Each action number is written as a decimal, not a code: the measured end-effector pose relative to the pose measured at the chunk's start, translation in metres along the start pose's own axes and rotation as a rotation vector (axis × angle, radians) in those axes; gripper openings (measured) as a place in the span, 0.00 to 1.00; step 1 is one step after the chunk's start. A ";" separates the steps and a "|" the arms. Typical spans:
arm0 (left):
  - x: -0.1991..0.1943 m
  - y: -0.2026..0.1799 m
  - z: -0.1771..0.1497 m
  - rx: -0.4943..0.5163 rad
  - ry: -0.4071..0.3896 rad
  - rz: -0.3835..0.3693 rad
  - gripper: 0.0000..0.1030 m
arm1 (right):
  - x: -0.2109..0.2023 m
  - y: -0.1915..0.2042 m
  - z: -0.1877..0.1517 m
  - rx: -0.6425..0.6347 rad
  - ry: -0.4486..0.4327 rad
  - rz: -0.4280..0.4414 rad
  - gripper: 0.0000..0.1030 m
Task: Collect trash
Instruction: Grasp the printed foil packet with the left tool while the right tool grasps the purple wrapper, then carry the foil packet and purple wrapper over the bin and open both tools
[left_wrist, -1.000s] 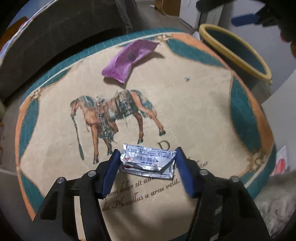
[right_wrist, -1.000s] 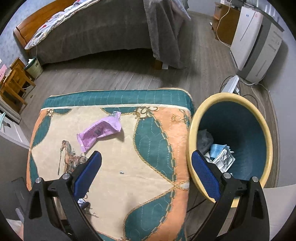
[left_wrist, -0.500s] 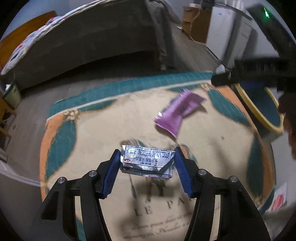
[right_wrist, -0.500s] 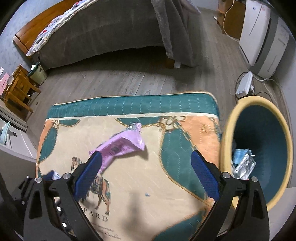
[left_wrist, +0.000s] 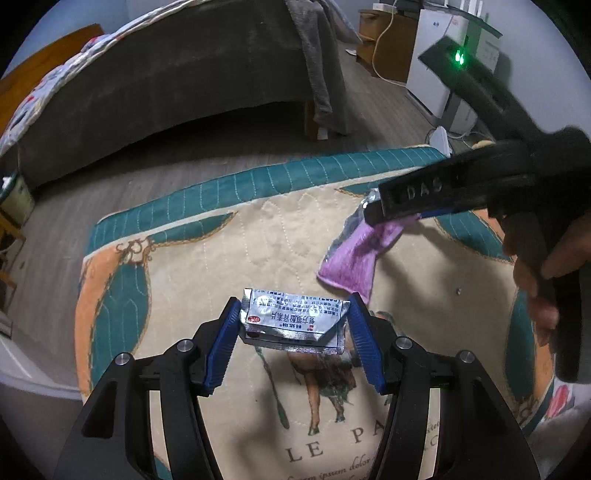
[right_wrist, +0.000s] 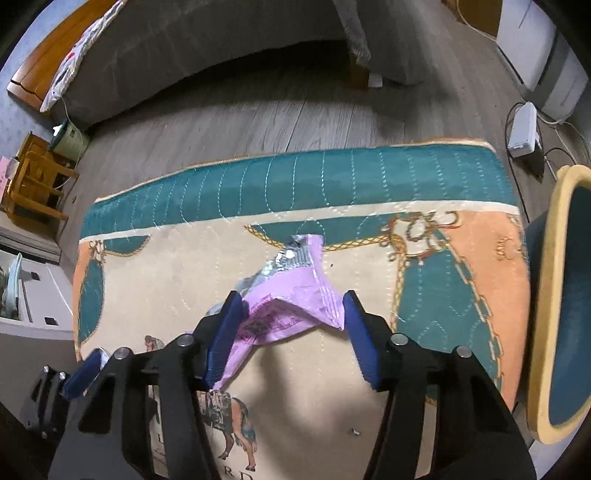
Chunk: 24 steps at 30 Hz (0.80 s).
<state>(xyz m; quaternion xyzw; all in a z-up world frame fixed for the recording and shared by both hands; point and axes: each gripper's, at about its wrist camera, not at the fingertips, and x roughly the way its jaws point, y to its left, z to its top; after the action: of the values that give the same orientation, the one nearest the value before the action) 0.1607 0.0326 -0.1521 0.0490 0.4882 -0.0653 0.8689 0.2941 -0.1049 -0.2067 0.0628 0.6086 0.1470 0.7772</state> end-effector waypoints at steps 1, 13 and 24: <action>0.001 0.001 0.001 -0.004 0.001 -0.002 0.58 | 0.001 -0.001 0.000 -0.002 0.004 0.000 0.45; -0.002 -0.006 0.005 0.001 -0.010 0.005 0.58 | -0.014 0.002 -0.006 -0.126 -0.034 -0.069 0.18; -0.012 -0.036 0.009 0.025 -0.045 -0.009 0.58 | -0.088 -0.043 -0.009 -0.043 -0.165 -0.039 0.17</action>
<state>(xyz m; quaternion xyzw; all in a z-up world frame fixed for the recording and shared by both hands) 0.1563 -0.0039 -0.1381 0.0562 0.4677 -0.0766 0.8788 0.2732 -0.1733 -0.1396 0.0458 0.5403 0.1391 0.8287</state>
